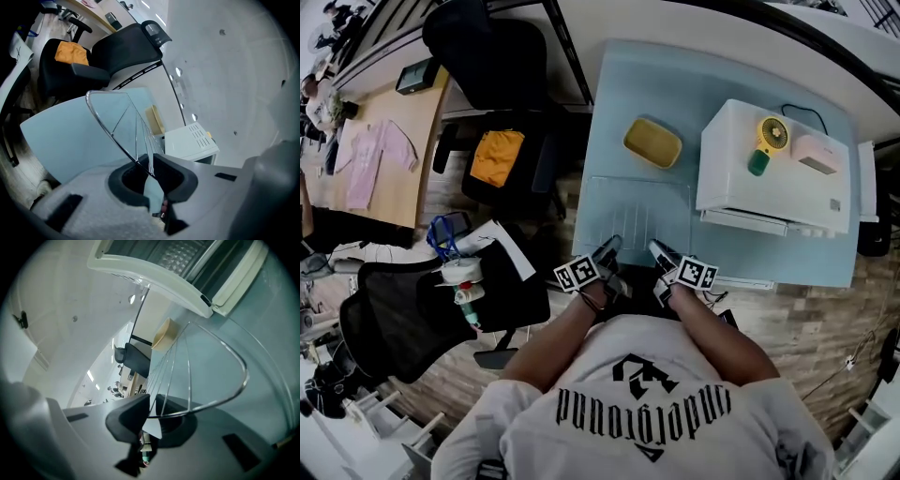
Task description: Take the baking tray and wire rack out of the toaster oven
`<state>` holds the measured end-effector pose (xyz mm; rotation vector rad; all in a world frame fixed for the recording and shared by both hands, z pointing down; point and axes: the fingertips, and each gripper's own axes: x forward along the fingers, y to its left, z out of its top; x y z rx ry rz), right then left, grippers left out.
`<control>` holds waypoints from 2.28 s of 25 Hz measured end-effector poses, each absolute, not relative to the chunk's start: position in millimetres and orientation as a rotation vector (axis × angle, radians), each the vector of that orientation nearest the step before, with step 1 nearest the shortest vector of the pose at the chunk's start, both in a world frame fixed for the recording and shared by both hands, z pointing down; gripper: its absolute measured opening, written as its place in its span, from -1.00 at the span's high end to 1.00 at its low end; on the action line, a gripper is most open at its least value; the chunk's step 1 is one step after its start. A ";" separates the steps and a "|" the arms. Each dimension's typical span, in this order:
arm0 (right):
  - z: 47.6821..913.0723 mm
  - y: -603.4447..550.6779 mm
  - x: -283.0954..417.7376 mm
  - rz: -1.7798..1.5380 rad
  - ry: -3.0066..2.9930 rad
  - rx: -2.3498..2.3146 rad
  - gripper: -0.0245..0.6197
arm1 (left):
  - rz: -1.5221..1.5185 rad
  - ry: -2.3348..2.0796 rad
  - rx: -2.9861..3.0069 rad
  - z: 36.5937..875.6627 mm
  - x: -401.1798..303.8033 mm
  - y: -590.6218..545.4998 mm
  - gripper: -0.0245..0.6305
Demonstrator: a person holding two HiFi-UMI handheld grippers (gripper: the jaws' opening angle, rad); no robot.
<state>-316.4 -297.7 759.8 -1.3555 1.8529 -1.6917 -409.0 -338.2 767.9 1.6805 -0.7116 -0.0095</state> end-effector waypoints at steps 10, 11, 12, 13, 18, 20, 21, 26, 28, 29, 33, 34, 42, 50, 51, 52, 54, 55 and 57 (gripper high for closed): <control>775.3 -301.3 -311.7 -1.732 1.787 -1.337 0.77 | 0.024 -0.693 1.684 780.2 -402.4 -344.3 0.81; 776.3 -301.8 -311.9 -1.738 1.780 -1.331 0.77 | 0.022 -0.695 1.680 780.8 -402.3 -344.7 0.81; 777.0 -302.3 -312.5 -1.743 1.776 -1.325 0.78 | 0.023 -0.698 1.679 781.4 -402.4 -345.3 0.81; 777.5 -302.5 -313.4 -1.748 1.775 -1.317 0.77 | 0.027 -0.700 1.681 782.3 -402.4 -345.7 0.81; 782.0 -299.6 -322.7 -1.798 1.794 -1.261 0.55 | 0.055 -0.674 1.683 786.6 -396.6 -343.8 0.67; 784.7 -298.7 -325.3 -1.816 1.803 -1.257 0.47 | 0.067 -0.669 1.676 789.3 -394.8 -343.1 0.50; 786.1 -298.1 -326.6 -1.827 1.807 -1.256 0.44 | 0.078 -0.669 1.678 790.7 -394.5 -342.7 0.44; 793.7 -292.2 -335.5 -1.908 1.840 -1.238 0.32 | 0.172 -0.667 1.685 796.6 -394.4 -337.2 0.10; 794.6 -289.2 -339.2 -1.932 1.853 -1.226 0.30 | 0.222 -0.681 1.667 800.0 -397.2 -333.5 0.02; 794.9 -287.6 -341.3 -1.943 1.857 -1.220 0.30 | 0.248 -0.688 1.662 801.2 -399.0 -331.8 -0.02; 795.3 -282.6 -345.8 -1.976 1.875 -1.216 0.27 | 0.360 -0.691 1.685 802.3 -403.3 -326.3 -0.11; 795.8 -281.2 -346.1 -1.984 1.879 -1.221 0.26 | 0.381 -0.687 1.690 802.3 -404.0 -324.9 -0.15; 797.8 -264.5 -350.9 -2.054 1.944 -1.285 0.17 | 0.522 -0.653 1.719 799.0 -417.4 -307.3 -0.23; 795.2 -252.5 -354.8 -2.042 1.970 -1.392 0.11 | 0.553 -0.636 1.768 790.8 -434.0 -297.3 -0.24; 793.3 -252.4 -355.1 -2.026 1.980 -1.404 0.11 | 0.549 -0.637 1.778 787.5 -435.4 -297.5 -0.24; 790.8 -252.7 -355.2 -2.005 1.996 -1.417 0.11 | 0.547 -0.637 1.793 783.8 -436.4 -298.0 -0.24; 783.7 -253.5 -355.8 -1.956 2.033 -1.447 0.11 | 0.549 -0.632 1.832 775.3 -437.6 -299.4 -0.24; 779.0 -254.1 -356.3 -1.927 2.053 -1.461 0.11 | 0.552 -0.627 1.857 770.0 -437.8 -300.2 -0.24; 766.8 -256.6 -357.3 -1.857 2.102 -1.490 0.11 | 0.559 -0.616 1.920 757.1 -437.8 -302.8 -0.24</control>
